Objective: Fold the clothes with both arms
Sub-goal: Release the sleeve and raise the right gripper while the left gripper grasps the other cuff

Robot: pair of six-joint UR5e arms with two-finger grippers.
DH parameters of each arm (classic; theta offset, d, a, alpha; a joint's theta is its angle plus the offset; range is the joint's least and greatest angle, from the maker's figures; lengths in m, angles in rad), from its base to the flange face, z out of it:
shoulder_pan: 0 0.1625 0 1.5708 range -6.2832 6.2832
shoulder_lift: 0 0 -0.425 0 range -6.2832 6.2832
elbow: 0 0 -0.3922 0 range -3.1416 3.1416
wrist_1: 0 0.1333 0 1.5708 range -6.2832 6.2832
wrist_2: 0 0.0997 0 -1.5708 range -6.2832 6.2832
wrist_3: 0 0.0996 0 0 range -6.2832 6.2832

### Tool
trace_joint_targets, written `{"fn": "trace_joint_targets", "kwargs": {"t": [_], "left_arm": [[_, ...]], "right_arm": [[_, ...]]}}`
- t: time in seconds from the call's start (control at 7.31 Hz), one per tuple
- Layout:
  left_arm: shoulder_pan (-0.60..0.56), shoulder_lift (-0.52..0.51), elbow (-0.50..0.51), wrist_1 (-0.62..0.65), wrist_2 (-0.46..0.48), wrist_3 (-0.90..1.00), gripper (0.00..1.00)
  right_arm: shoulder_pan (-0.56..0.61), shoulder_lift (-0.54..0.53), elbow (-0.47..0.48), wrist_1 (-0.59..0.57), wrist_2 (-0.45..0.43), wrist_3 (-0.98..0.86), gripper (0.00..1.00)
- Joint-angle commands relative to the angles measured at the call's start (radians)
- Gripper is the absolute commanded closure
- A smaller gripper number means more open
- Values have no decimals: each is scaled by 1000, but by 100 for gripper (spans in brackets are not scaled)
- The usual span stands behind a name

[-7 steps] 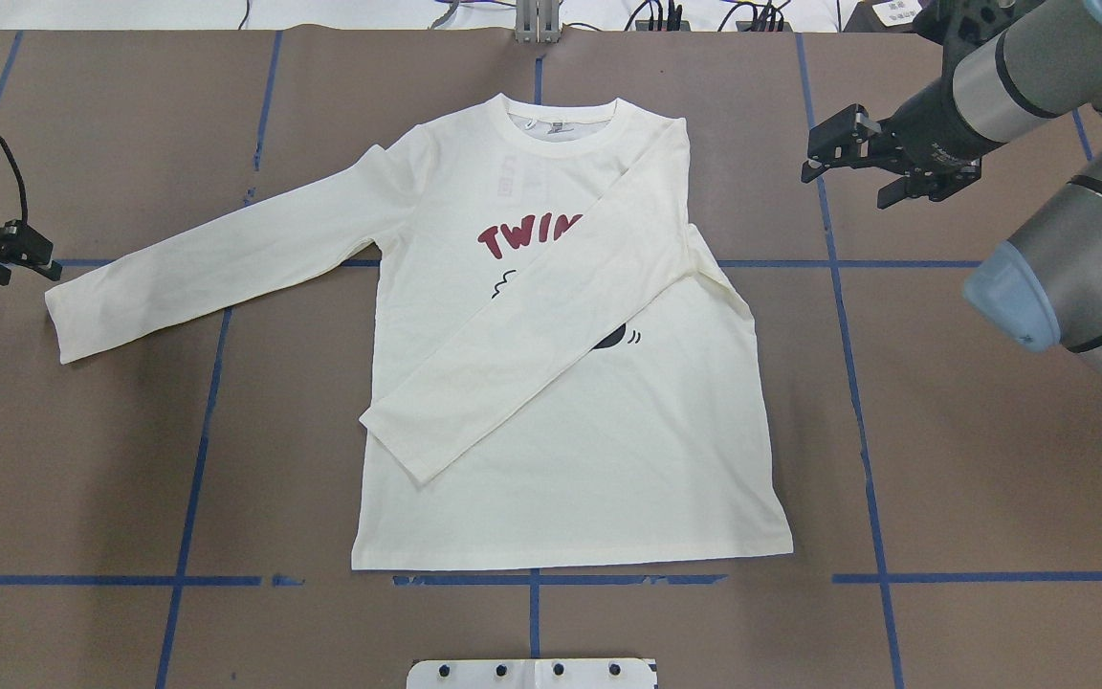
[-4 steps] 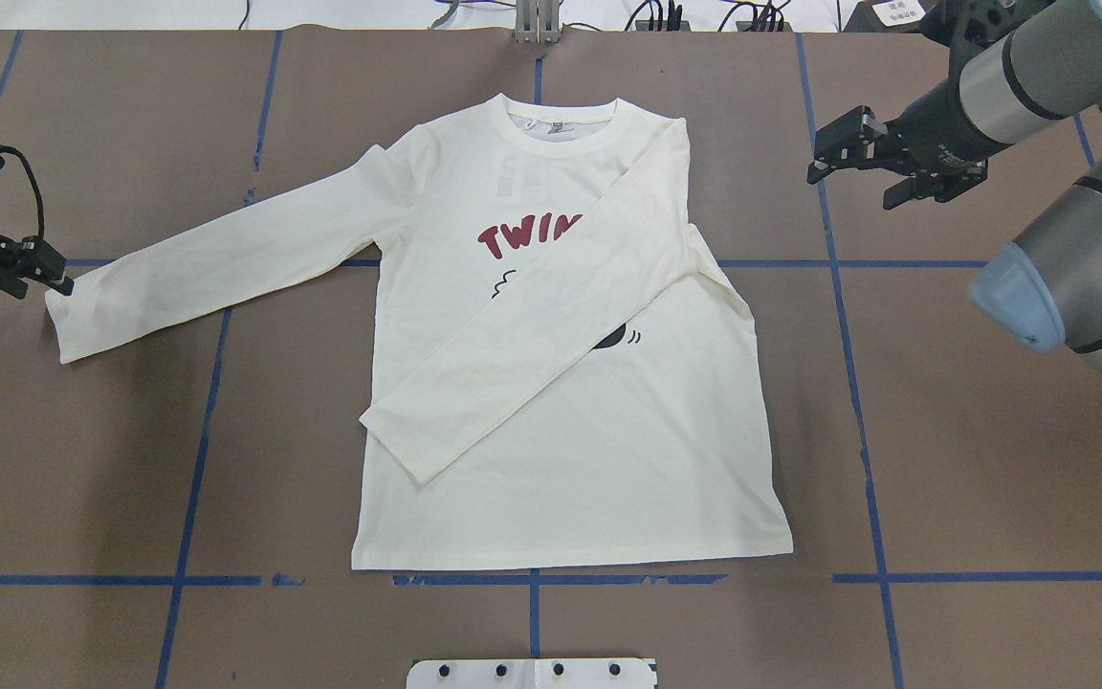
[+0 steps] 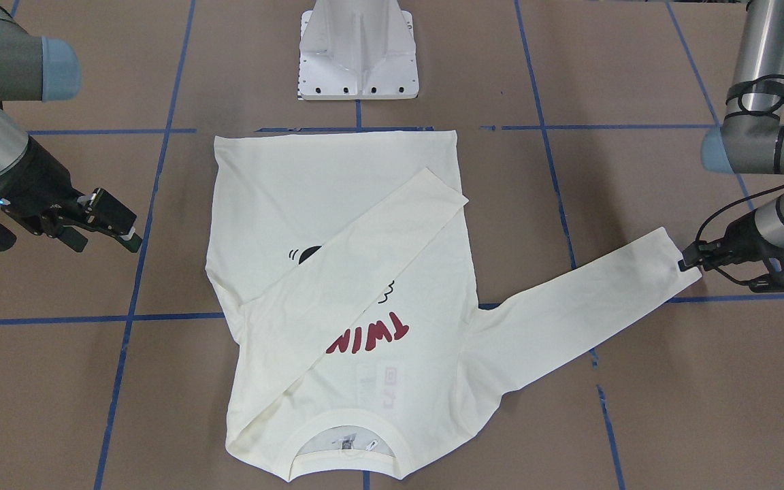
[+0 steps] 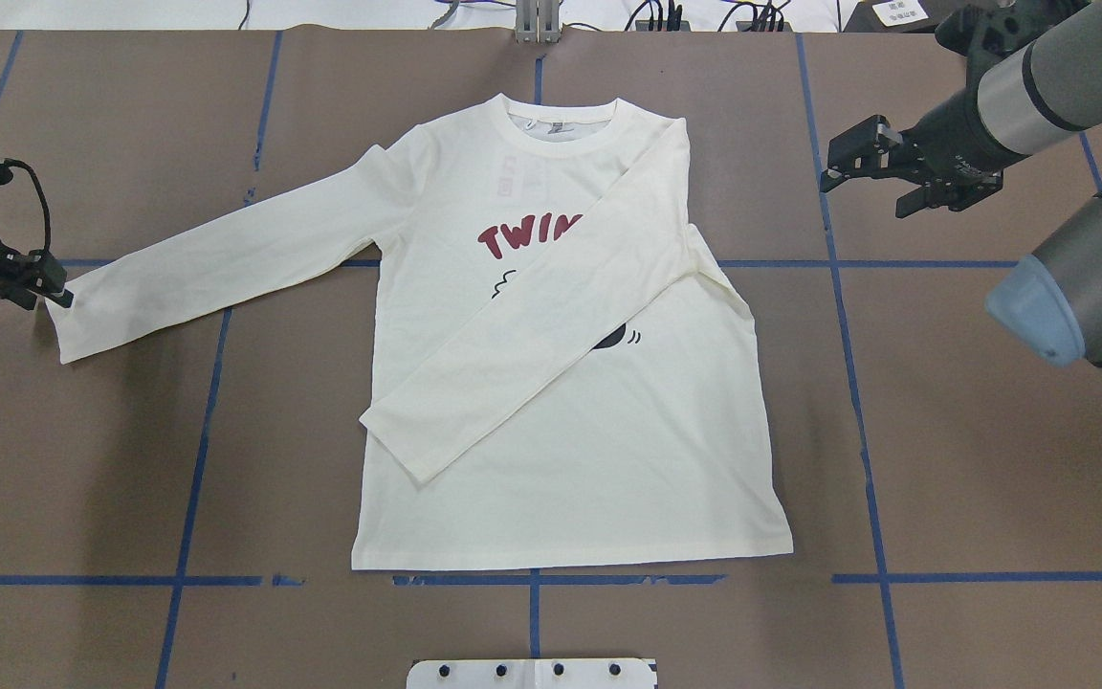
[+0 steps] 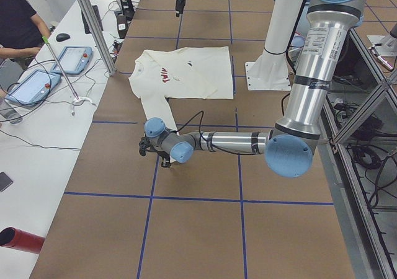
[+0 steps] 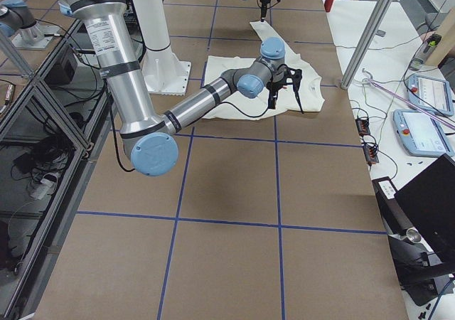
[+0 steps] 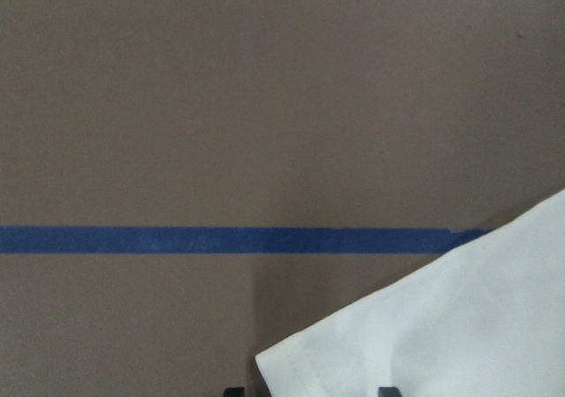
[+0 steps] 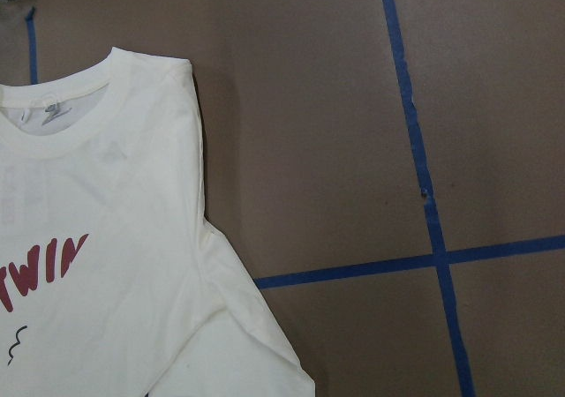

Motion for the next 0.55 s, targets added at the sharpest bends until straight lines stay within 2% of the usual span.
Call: {"fn": "trace_joint_targets", "kwargs": {"t": [0.0,0.14,0.41], "left_arm": [[0,-1,5,0,-1,-1,55],[1,-1,5,-2,0,-1,73],[1,-4,-1,2,0,-4,100]], "right_arm": [[0,-1,4,-1,4,0,1],[2,-9,16,-3,9,-2,1],[18,-29,32,-10,26,-5,1]]}}
